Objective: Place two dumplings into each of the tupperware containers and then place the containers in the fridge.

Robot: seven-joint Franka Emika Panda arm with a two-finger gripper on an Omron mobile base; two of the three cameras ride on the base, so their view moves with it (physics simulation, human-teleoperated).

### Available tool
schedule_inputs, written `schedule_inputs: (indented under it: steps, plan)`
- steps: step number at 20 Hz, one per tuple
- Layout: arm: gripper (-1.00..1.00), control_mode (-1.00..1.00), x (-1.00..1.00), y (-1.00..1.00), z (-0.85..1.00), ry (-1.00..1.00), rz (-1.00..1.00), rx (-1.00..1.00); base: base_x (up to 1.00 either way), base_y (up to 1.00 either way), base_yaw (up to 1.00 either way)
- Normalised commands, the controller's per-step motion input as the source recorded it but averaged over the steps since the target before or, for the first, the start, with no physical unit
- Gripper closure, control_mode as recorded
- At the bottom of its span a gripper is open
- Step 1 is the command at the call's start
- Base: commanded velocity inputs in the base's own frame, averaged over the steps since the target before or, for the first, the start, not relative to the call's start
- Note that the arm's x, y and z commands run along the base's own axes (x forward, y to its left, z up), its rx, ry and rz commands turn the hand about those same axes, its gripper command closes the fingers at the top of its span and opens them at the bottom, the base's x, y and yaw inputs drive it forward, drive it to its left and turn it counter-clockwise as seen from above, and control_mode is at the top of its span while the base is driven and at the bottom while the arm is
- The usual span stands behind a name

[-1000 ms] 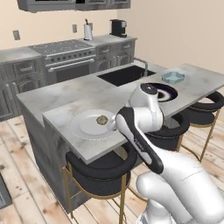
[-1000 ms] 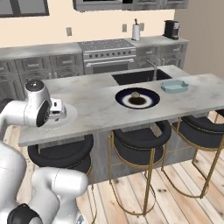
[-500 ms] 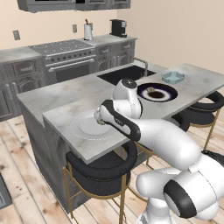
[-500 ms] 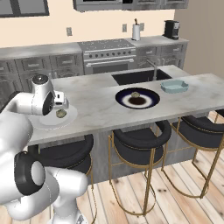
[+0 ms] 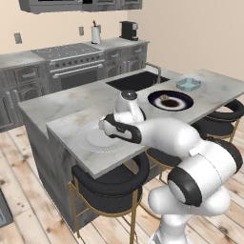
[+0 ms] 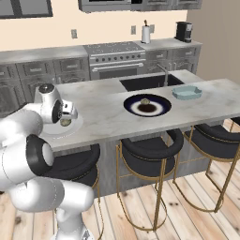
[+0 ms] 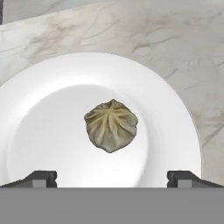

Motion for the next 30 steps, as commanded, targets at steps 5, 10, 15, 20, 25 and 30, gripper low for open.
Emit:
schedule_inputs:
  steps: [5, 10, 15, 20, 25, 30]
  plan:
    - [-1.00, -1.00, 0.16, 0.14, -0.23, 0.00, -0.19, 0.00, 0.00, 0.00, 0.00]
    - [-1.00, -1.00, 0.30, 0.03, -0.20, 0.00, -0.17, 0.00, 0.00, 0.00, 0.00]
    - [-1.00, -1.00, 0.48, 0.12, -0.23, 0.00, -0.13, 0.00, 0.00, 0.00, 0.00]
    - [-1.00, -1.00, 0.45, 0.50, -0.26, 0.00, -0.09, 0.00, 0.00, 0.00, 0.00]
    - [1.00, -1.00, 0.34, 0.18, -0.40, 0.05, -0.12, 0.00, 0.00, 0.00, 0.00]
    - [1.00, -1.00, -0.01, -0.20, -0.22, 0.02, -0.19, 0.09, 0.00, 0.00, 0.00]
